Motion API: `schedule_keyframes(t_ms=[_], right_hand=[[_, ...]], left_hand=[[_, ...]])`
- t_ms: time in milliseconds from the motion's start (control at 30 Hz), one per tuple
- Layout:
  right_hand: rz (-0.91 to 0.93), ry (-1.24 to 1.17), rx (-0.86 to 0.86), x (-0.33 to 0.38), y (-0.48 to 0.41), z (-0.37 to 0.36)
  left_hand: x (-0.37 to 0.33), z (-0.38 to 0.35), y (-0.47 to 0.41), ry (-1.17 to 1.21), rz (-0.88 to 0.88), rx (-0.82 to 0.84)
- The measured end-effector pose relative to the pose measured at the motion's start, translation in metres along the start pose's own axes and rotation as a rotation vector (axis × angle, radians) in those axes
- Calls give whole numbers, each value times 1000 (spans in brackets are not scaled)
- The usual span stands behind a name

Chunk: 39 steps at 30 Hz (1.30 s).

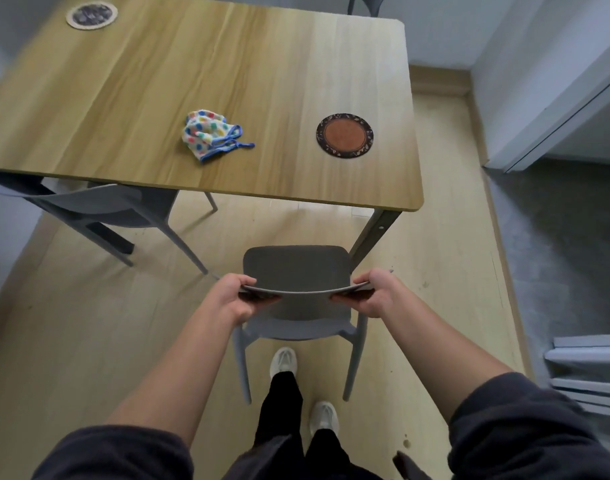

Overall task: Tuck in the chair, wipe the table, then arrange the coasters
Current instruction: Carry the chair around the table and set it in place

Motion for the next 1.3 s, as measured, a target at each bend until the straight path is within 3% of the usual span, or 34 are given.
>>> schedule_keyframes(t_ms=[400, 933, 1300], right_hand=[[30, -175, -25, 28, -22, -58], [50, -149, -105, -23, -90, -74], [156, -326, -43, 20, -102, -94]], left_hand=[[-80, -16, -29, -43, 9, 2], [-85, 35, -98, 76, -27, -51], [-125, 7, -105, 39, -92, 5]])
Point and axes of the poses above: each hand's wrist, its own y-axis away from the middle knuckle, its own z-axis out of the back of the hand, x = y × z, the point moved 10 cm from there along -y, towards the middle knuckle, and after that the axes turned 8 degrees about z, right-handed, at the moved point
